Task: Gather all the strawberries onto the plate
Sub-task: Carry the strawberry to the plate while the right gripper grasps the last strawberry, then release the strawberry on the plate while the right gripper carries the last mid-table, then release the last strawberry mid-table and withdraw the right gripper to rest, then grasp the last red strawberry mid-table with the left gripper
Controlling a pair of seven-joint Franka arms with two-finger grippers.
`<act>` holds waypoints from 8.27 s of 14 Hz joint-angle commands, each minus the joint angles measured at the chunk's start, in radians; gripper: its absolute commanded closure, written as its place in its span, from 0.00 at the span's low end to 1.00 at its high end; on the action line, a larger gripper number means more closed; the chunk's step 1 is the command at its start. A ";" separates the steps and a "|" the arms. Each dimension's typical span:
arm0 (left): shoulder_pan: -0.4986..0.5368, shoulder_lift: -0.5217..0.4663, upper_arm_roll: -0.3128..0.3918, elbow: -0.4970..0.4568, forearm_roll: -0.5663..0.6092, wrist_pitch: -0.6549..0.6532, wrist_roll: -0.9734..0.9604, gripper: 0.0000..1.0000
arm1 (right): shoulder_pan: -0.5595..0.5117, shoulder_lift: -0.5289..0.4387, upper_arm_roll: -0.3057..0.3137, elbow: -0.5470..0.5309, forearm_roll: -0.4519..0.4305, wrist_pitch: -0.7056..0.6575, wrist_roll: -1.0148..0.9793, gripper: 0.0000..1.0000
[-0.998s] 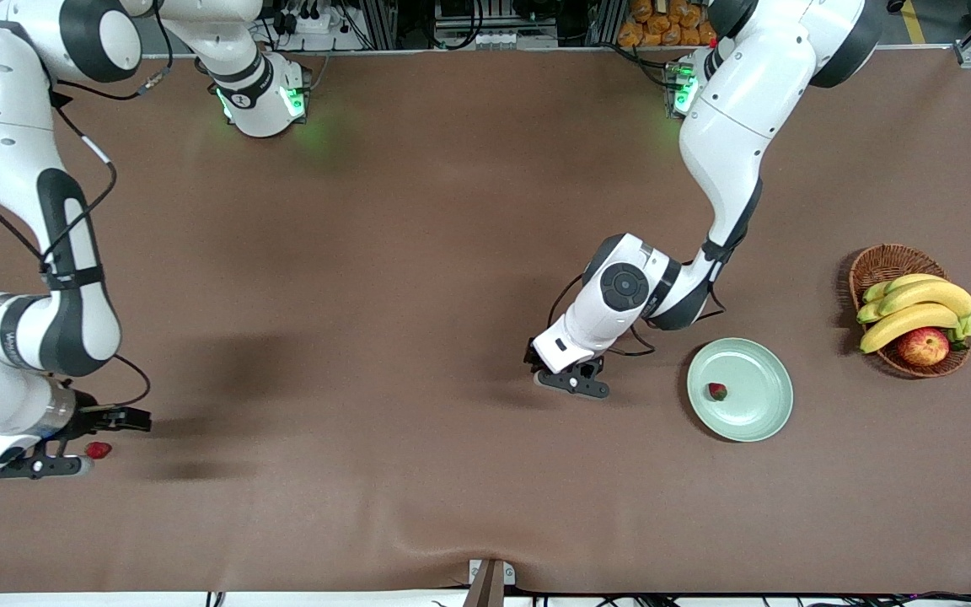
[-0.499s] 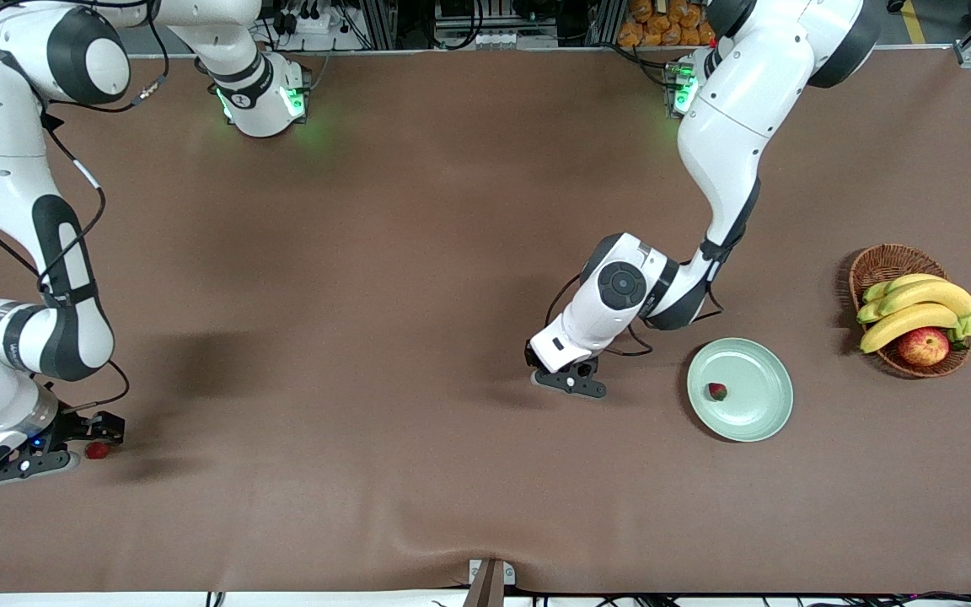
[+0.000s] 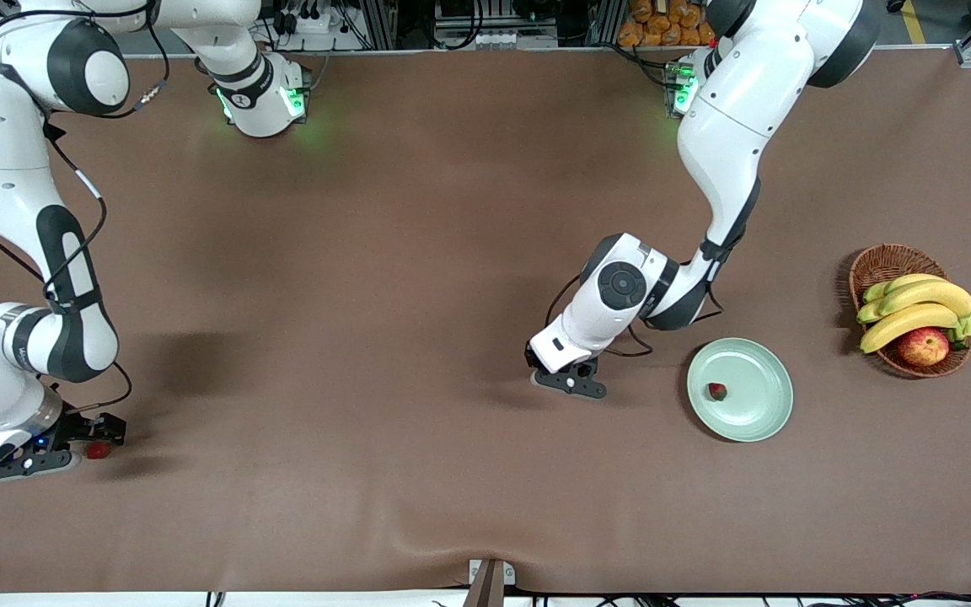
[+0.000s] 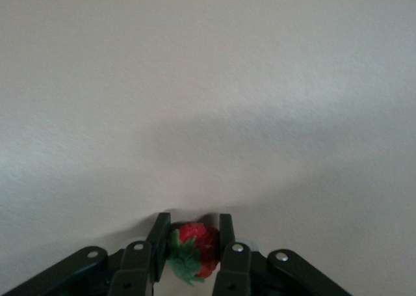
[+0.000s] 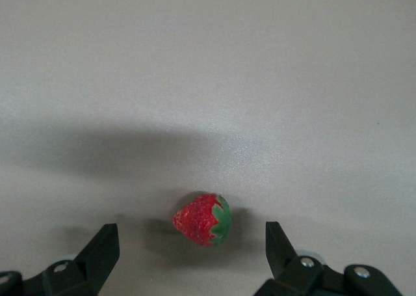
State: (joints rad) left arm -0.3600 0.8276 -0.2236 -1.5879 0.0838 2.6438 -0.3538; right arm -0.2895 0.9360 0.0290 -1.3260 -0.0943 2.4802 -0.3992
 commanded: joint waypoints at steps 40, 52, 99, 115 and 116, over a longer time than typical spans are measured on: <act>0.408 -0.114 -0.099 -0.020 0.120 -0.237 0.380 0.00 | -0.106 -0.058 0.127 -0.053 0.015 -0.047 0.089 0.58; 0.366 -0.113 -0.097 -0.020 0.129 -0.237 0.271 0.00 | 0.130 -0.100 0.301 -0.049 -0.002 -0.188 0.394 0.68; -0.129 0.111 -0.021 0.215 0.128 0.094 -0.248 0.00 | 0.314 -0.830 -0.021 -0.280 0.030 -0.818 0.396 0.00; -0.267 0.205 0.131 0.263 0.126 0.280 -0.226 0.25 | 0.236 -0.945 -0.034 -0.179 0.093 -1.098 0.313 0.00; -0.269 0.205 0.133 0.263 0.126 0.281 -0.226 0.25 | 0.237 -0.945 -0.034 -0.179 0.094 -1.100 0.313 0.00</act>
State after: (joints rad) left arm -0.6042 1.0046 -0.1174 -1.3683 0.1968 2.9145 -0.5758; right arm -0.0277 0.0011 -0.0242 -1.5030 -0.0158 1.3938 -0.0718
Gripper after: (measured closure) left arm 0.247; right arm 0.000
